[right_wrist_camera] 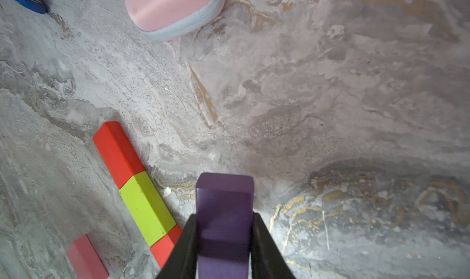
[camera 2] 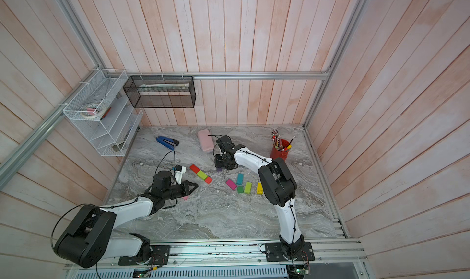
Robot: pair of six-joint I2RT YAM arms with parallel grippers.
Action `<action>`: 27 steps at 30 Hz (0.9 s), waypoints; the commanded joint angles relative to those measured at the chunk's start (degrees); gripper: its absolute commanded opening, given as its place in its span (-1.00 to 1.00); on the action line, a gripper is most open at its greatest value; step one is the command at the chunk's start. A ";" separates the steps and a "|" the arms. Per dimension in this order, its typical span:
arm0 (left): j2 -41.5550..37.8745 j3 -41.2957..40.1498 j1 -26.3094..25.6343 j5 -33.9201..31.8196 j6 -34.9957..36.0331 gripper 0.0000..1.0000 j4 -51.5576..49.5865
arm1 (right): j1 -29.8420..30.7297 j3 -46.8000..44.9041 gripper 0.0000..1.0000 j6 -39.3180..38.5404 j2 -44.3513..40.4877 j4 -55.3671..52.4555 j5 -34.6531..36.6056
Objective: Assemble the letter v with building blocks
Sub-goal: Place the building block at the center of the board.
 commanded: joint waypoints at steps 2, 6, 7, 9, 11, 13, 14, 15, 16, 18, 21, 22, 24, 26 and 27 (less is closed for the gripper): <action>2.09 1.96 -0.48 -2.28 -0.52 -0.85 2.35 | 0.17 -2.17 -0.91 2.42 1.30 2.51 1.18; 4.41 1.87 -0.49 -2.34 -1.25 -0.87 3.63 | 0.15 -2.37 -0.83 2.95 1.87 3.05 0.36; 5.16 1.85 -0.49 -2.23 -1.60 -0.88 4.12 | 0.15 -2.45 -0.80 3.21 2.00 3.41 -0.19; 6.36 2.00 -0.60 -2.60 -2.24 -0.93 4.82 | 0.13 -2.31 -0.74 3.67 2.40 4.02 -1.62; 7.06 2.00 -0.65 -3.08 -2.78 -0.96 5.77 | 0.18 -1.87 -0.63 3.85 2.85 4.01 -2.53; 7.68 2.26 -0.61 -3.28 -3.14 -0.97 6.39 | 0.13 -1.60 -0.57 3.91 2.89 3.88 -2.69; 7.95 2.38 -0.63 -3.36 -3.23 -0.97 6.40 | 0.14 -1.73 -0.50 4.01 2.72 4.00 -2.62; 8.34 2.71 -0.67 -3.66 -3.28 -0.98 6.10 | 0.16 -1.67 -0.39 4.03 2.62 3.93 -2.72; 8.70 3.05 -0.67 -4.25 -3.15 -0.99 5.38 | 0.10 -1.48 -0.26 3.94 2.38 3.74 -2.99; 9.24 3.20 -0.67 -4.98 -3.20 -1.00 5.08 | -0.15 -1.31 -0.13 3.68 1.82 3.64 -3.93; 9.76 2.80 -0.69 -4.83 -4.22 -1.00 6.36 | -0.86 -2.12 0.08 3.34 -0.32 4.50 -5.58; 9.85 2.79 -0.67 -4.69 -4.54 -1.00 6.78 | -1.24 -2.72 0.11 3.16 -1.42 4.99 -6.11; 10.04 3.08 -0.76 -4.75 -5.04 -1.00 6.67 | -2.41 -4.67 0.14 2.74 -3.68 6.70 -7.69; 10.03 3.09 -0.84 -5.16 -5.50 -1.00 6.66 | -3.94 -7.46 0.08 2.26 -5.54 8.73 -8.95; 10.04 3.10 -0.94 -5.37 -5.78 -1.00 6.74 | -4.86 -8.82 -0.01 1.68 -6.04 9.77 -9.94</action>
